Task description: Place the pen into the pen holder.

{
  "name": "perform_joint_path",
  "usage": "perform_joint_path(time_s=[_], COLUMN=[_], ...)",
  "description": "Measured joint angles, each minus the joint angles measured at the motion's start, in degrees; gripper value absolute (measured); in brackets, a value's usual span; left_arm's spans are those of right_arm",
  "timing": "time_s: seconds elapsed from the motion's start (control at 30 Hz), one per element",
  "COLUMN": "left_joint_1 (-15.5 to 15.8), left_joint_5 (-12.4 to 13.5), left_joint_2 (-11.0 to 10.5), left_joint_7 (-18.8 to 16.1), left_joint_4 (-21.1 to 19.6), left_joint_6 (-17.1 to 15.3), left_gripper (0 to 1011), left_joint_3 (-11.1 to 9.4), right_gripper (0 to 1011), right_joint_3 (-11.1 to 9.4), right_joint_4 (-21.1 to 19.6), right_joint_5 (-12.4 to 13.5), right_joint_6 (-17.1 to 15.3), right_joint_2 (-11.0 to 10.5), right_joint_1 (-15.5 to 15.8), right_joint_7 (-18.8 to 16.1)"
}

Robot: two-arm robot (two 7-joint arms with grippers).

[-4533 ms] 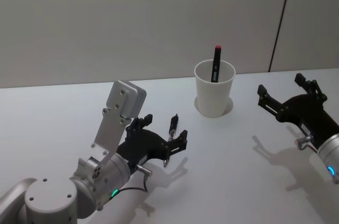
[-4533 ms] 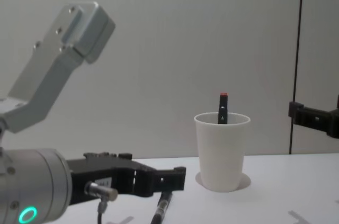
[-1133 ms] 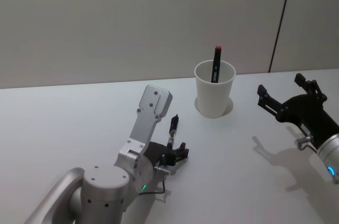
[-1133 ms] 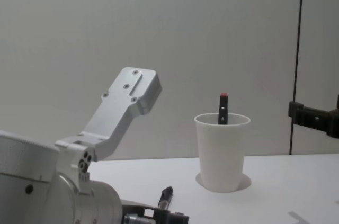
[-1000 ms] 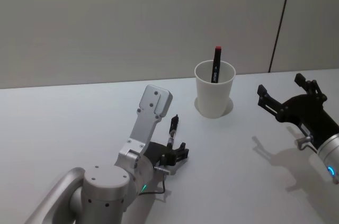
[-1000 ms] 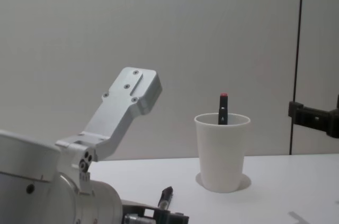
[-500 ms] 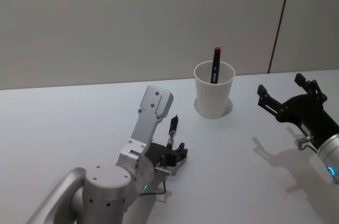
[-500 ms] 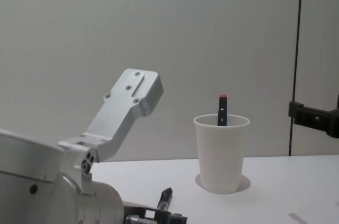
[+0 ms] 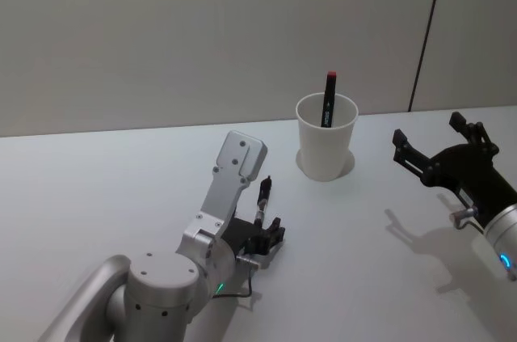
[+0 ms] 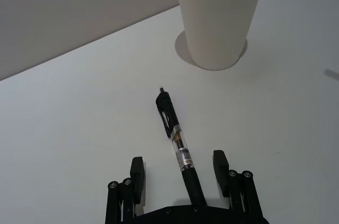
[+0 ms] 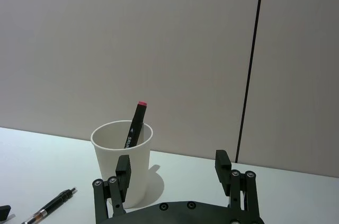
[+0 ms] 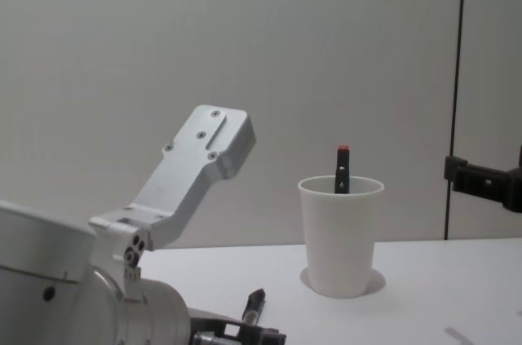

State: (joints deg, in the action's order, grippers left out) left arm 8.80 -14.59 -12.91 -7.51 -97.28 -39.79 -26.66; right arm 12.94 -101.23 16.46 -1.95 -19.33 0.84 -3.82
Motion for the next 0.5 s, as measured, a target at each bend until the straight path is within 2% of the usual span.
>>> perform_joint_path(time_s=[0.1,0.17,0.5], left_joint_1=[0.0,0.0,-0.1], left_joint_5=[0.8,1.4,3.0], left_joint_2=[-0.2,-0.3,-0.6], left_joint_7=[0.8,1.5,3.2], left_joint_4=[-0.1,-0.3,-0.7], left_joint_6=[0.0,0.0,-0.1], left_gripper=[795,725,592], left_joint_3=[-0.1,-0.1,-0.3], right_gripper=[1002,1002,1002], right_joint_3=[0.0,0.0,0.0], right_joint_4=[0.0,0.0,0.0], right_joint_5=[0.0,0.0,0.0], right_joint_6=[0.0,0.0,0.0], right_joint_2=[0.0,0.0,0.0], right_joint_1=[0.0,0.0,0.0], right_joint_7=[0.0,0.0,0.0])
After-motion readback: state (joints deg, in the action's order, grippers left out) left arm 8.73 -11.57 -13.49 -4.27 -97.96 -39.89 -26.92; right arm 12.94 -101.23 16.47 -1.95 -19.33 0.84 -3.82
